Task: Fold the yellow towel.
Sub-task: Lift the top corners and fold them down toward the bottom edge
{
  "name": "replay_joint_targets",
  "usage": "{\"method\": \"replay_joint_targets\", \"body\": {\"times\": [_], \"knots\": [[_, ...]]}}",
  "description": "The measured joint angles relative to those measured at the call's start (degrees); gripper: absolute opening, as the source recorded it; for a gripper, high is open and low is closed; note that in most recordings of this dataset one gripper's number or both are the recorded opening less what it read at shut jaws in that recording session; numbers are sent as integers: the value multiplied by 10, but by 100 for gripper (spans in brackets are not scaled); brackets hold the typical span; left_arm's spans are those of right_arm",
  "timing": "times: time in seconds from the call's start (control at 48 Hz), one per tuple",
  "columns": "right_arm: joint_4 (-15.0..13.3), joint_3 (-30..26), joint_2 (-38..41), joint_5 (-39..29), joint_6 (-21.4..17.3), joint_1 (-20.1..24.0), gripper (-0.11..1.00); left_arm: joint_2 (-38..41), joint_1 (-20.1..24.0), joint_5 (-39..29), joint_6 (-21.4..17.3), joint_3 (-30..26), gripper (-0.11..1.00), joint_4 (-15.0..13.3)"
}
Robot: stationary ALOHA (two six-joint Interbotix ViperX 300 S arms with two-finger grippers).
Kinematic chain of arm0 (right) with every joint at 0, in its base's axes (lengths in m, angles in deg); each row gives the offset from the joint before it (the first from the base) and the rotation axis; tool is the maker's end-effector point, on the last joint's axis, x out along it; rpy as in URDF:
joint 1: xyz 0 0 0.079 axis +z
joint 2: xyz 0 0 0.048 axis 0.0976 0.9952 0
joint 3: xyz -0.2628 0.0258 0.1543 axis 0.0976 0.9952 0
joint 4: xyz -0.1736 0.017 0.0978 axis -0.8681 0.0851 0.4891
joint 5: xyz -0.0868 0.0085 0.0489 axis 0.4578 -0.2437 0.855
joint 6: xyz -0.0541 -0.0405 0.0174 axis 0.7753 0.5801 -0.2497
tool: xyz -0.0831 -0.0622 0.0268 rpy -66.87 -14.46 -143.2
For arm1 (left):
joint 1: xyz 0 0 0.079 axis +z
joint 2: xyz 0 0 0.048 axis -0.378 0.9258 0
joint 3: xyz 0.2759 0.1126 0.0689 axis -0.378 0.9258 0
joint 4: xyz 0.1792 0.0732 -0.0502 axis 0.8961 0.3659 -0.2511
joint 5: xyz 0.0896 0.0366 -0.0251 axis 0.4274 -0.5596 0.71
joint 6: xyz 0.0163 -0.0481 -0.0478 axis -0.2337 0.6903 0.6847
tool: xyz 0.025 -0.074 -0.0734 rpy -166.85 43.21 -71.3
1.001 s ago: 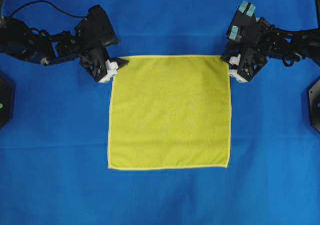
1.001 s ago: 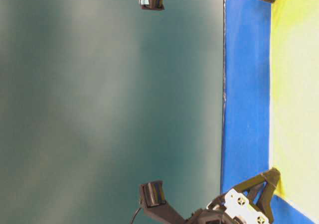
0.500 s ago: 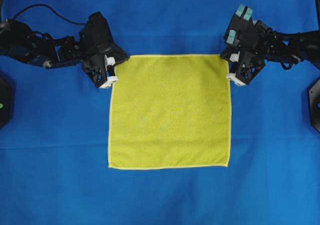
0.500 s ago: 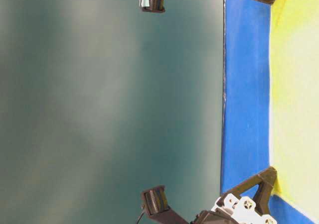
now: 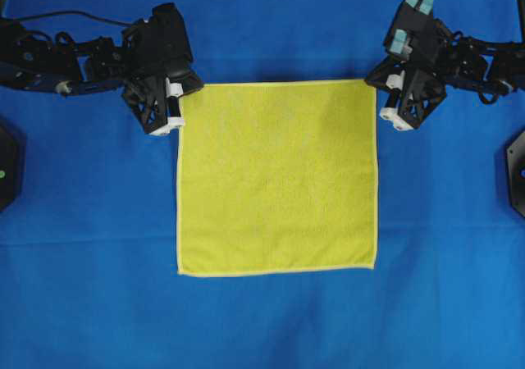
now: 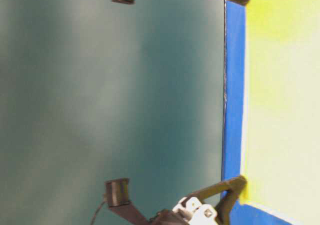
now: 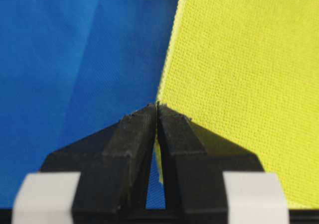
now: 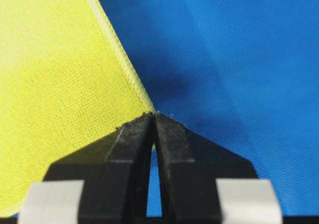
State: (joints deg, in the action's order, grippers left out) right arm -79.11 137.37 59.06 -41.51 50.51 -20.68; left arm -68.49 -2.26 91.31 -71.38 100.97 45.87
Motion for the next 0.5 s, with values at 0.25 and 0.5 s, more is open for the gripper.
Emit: {"method": "replay_joint_targets", "body": {"times": [0.25,0.5], "knots": [[3,0,-20,-28,-4,4,2,-7,-6,-4,4,3,3,0],[18,1,-29,-62,-34,62,2,-12,-79,-7,25,16,3,0]]}}
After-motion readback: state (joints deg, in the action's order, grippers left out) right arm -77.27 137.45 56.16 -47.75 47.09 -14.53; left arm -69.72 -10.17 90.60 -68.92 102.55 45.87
